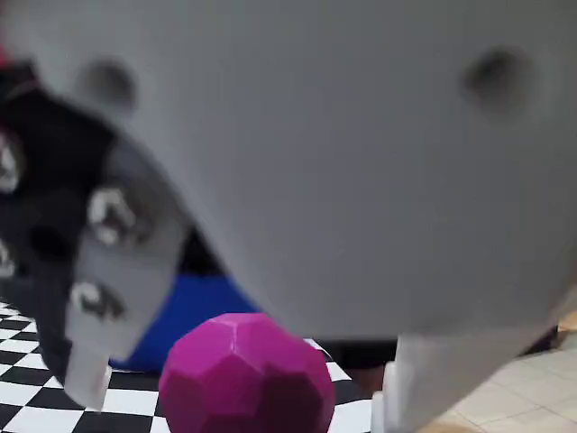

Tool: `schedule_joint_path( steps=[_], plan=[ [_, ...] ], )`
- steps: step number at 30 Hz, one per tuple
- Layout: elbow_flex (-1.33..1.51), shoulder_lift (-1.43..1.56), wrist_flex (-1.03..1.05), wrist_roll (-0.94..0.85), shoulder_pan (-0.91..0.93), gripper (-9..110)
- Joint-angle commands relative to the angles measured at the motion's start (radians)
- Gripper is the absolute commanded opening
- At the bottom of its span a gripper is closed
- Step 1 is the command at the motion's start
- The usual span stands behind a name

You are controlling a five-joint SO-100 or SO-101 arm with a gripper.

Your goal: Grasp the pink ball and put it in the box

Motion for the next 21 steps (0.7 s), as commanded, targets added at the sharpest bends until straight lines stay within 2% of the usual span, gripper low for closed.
schedule_joint_path(
  steps=[1, 21],
  plan=[
    [0.003, -0.008, -0.012, -0.006, 0.002, 32],
    [0.003, -0.028, -0.078, -0.066, -0.005, 32]
  ],
)
